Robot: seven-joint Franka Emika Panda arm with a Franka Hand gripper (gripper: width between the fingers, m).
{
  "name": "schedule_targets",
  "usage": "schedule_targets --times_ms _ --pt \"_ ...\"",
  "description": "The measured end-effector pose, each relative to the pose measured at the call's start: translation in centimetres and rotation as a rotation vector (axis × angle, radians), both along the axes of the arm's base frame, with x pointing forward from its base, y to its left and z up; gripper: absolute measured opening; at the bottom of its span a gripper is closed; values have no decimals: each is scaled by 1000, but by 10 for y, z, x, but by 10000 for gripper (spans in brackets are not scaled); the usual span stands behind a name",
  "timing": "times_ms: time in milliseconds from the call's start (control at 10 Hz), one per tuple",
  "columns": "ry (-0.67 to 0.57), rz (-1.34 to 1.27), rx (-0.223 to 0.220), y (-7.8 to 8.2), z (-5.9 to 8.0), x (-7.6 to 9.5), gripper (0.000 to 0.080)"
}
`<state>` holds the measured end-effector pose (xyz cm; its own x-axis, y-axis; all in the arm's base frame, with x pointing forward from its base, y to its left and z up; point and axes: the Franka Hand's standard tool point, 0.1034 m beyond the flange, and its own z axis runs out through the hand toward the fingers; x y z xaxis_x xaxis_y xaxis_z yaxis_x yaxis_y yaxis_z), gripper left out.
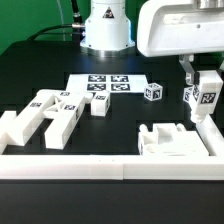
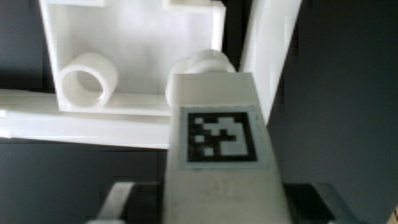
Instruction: Assemble chair
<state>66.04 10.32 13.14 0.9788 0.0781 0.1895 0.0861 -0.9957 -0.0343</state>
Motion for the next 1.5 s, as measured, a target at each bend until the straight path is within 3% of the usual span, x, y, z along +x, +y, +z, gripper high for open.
schedule_targets --times_ms 200,600,900,1500 --pt "-27 36 1 -1 -5 10 291" --pt "-67 38 4 0 -8 12 291" --pt "-73 53 1 -4 -20 27 291" --pt "-58 60 -2 -4 -33 23 291"
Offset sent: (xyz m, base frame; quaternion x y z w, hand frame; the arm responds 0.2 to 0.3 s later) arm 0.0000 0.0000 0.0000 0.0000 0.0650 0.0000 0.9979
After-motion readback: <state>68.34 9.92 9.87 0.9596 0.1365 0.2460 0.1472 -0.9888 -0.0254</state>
